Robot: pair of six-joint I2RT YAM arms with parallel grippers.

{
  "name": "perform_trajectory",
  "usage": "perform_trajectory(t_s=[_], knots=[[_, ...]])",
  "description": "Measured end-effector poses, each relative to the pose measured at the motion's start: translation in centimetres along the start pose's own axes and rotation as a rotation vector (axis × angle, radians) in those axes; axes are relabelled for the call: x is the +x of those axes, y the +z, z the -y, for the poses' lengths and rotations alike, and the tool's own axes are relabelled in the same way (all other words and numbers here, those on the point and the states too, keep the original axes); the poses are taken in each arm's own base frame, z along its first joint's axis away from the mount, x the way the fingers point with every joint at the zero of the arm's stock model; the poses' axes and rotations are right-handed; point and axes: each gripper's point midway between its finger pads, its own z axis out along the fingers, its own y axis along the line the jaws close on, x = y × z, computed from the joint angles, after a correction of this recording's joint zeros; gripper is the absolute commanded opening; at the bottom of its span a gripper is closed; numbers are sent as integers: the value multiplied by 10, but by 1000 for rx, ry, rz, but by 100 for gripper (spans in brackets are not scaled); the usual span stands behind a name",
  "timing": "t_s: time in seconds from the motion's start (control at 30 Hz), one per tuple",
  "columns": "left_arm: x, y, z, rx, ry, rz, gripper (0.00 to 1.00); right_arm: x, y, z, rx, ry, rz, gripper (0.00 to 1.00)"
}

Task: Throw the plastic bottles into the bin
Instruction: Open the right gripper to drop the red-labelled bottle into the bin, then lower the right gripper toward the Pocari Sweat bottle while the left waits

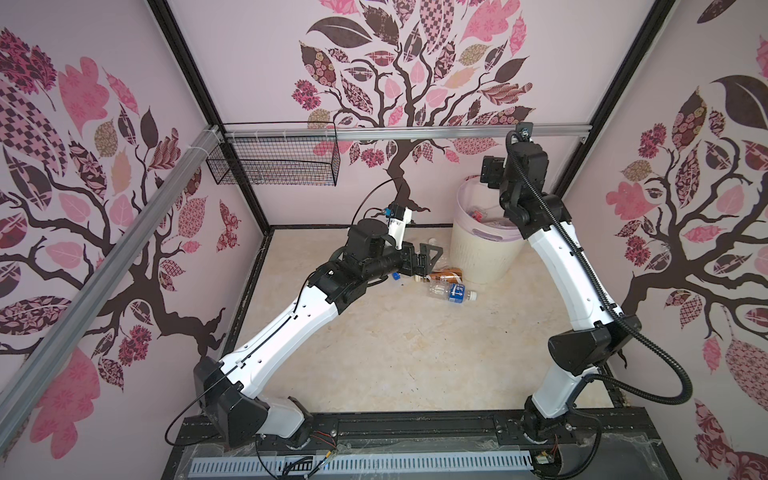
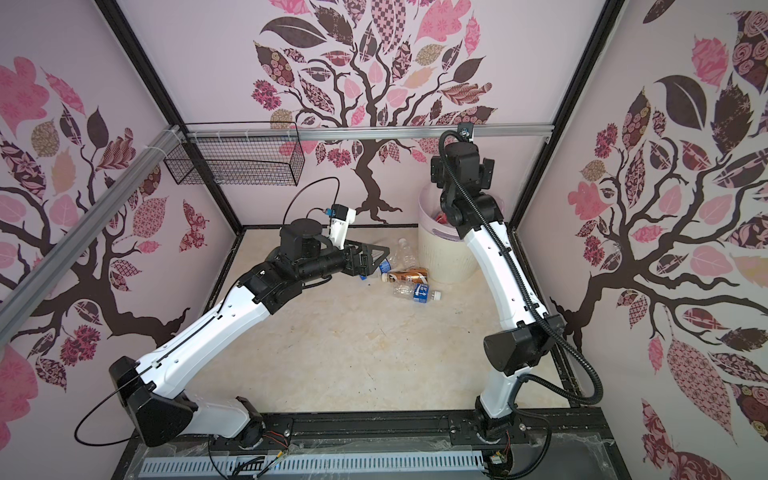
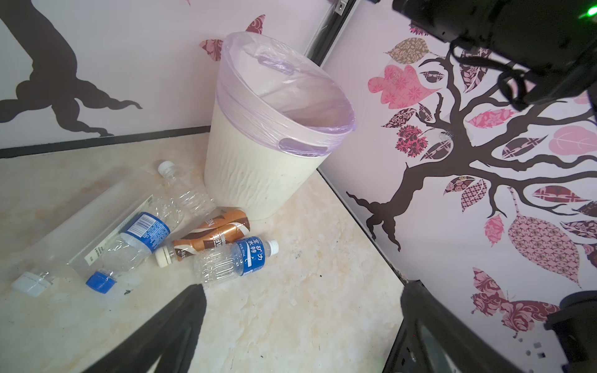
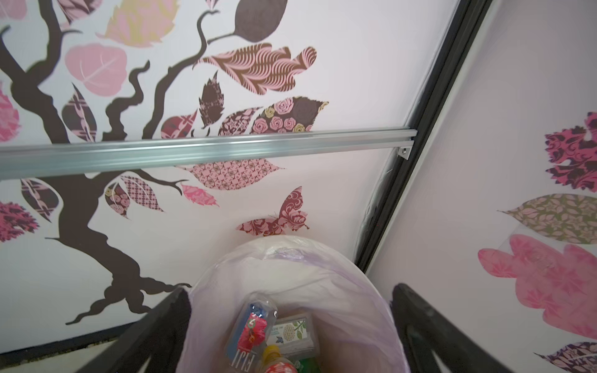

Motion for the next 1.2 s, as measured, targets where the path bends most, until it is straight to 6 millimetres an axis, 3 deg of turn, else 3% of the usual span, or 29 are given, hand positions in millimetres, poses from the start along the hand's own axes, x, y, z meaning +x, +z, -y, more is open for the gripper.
perform_trajectory(t_s=[0.23, 0.47, 0.77, 1.2], knots=[[9, 1, -6, -19, -37, -25, 98, -18, -19, 6, -36, 49, 27, 100], [30, 0, -23, -67, -103, -70, 98, 0, -31, -18, -106, 21, -12, 99], [56, -21, -79, -169, -258, -90, 98, 91, -60, -57, -219, -94, -179, 99], [119, -35, -104, -231, -327, -181, 98, 244, -116, -43, -297, -149, -441, 100]])
